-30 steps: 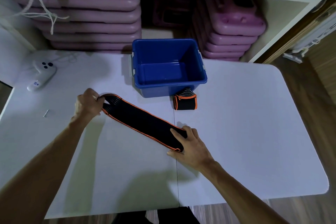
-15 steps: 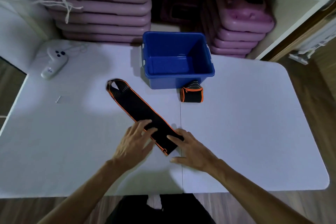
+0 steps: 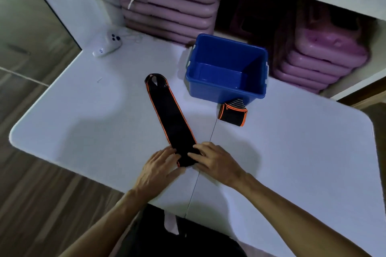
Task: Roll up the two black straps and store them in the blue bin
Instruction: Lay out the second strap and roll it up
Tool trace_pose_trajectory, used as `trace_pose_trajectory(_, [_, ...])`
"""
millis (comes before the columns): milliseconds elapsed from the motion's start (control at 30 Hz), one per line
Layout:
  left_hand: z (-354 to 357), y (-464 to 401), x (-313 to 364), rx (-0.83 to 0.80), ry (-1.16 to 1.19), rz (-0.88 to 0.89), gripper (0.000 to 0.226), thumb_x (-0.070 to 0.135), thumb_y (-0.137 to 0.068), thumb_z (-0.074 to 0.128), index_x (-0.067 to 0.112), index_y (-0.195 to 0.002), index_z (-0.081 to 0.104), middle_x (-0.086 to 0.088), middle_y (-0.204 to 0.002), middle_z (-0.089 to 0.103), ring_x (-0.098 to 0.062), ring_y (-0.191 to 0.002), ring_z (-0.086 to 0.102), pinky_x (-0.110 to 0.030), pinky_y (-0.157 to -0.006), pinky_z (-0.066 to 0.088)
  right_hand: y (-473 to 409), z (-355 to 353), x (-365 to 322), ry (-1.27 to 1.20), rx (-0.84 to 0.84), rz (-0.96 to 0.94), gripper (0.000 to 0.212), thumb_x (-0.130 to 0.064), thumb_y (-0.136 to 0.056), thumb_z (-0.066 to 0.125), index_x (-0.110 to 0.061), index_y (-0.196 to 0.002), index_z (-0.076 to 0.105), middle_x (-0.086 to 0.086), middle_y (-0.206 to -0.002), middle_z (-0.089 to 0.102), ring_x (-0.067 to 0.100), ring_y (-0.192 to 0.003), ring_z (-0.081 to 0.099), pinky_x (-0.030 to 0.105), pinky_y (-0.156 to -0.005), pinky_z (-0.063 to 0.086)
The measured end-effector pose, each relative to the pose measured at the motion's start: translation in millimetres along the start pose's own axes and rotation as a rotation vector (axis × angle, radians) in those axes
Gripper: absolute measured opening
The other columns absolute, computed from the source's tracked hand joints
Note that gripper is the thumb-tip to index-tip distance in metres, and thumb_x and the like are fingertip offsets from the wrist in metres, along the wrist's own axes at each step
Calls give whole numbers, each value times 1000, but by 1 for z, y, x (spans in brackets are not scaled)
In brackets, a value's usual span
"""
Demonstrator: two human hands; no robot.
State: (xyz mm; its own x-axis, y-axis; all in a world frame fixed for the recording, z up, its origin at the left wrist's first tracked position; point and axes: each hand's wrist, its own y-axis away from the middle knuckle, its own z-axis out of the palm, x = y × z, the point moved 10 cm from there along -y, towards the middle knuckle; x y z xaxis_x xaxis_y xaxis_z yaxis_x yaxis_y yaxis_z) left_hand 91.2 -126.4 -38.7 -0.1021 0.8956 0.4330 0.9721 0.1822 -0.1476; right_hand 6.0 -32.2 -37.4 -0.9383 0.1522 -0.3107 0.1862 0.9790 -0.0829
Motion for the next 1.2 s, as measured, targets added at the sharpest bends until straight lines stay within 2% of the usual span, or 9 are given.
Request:
trace_pose_trajectory(200, [-14,-37,-12,127,28,-140,43,35,-100,39,10,-133,52,-14,-150,38,-27,-143,29,-38,-113,30,2,0,-4,49,35,-62,38,-35,-92,58,-14,-124,64,10,-130,61,28,-118,55,38,-77,54])
trace_pose_trajectory(367, [27,-76,-59,-202,-55,-396,56,43,-102,21,22,-152,9,-7,-161,-4,-27,-148,-6,-52,-119,10,2,1,-4,51,69,-73,34,-22,-90,68,-15,-124,65,7,-123,65,25,-114,57,36,-75,53])
trace_pose_trajectory(733, [32,-75,-73,-161,-188,-395,58,48,-99,21,30,-152,5,-9,-161,-9,-28,-147,-10,-52,-118,9,-3,1,-4,52,39,-127,42,-17,-90,67,-11,-131,58,8,-115,61,26,-110,54,38,-73,51])
trace_pose_trajectory(800, [29,-75,-72,-126,-184,-389,58,46,-100,25,26,-152,10,-12,-161,-7,-30,-148,-7,-52,-117,10,-6,0,-3,42,31,-120,43,-21,-90,68,-13,-130,57,6,-113,61,25,-107,55,36,-74,49])
trace_pose_trajectory(867, [14,-73,-67,-32,-165,-392,55,42,-100,36,20,-149,27,-17,-159,11,-35,-146,12,-49,-114,21,-7,-1,-3,14,30,-120,34,-19,-90,67,-13,-122,60,4,-110,63,25,-105,56,38,-74,50])
trace_pose_trajectory(933, [-14,-67,-51,143,-123,-337,43,36,-99,45,13,-135,49,-18,-144,40,-35,-129,41,-46,-101,39,-8,-1,-5,-15,32,-130,27,-16,-90,69,-11,-115,64,5,-107,66,25,-103,56,38,-73,50])
trace_pose_trajectory(1000, [-31,-51,-21,230,-43,-199,35,34,-98,48,10,-122,59,-12,-124,55,-29,-109,53,-43,-89,46,-8,-4,-7,-24,50,-148,26,-16,-87,73,-9,-112,67,6,-105,67,24,-101,57,35,-71,49])
trace_pose_trajectory(1100, [-16,-16,12,84,1,-50,42,45,-95,48,11,-115,63,-7,-116,63,-23,-106,59,-37,-90,46,-10,-5,-8,-21,42,-178,24,-16,-91,65,-9,-113,68,6,-105,67,25,-98,59,35,-69,48])
trace_pose_trajectory(1200, [7,5,6,1,-45,-81,48,51,-96,42,13,-114,65,-5,-122,65,-22,-111,62,-34,-93,48,-13,-5,-8,-22,2,-195,35,-18,-95,43,-6,-117,67,8,-106,67,26,-97,61,35,-71,50])
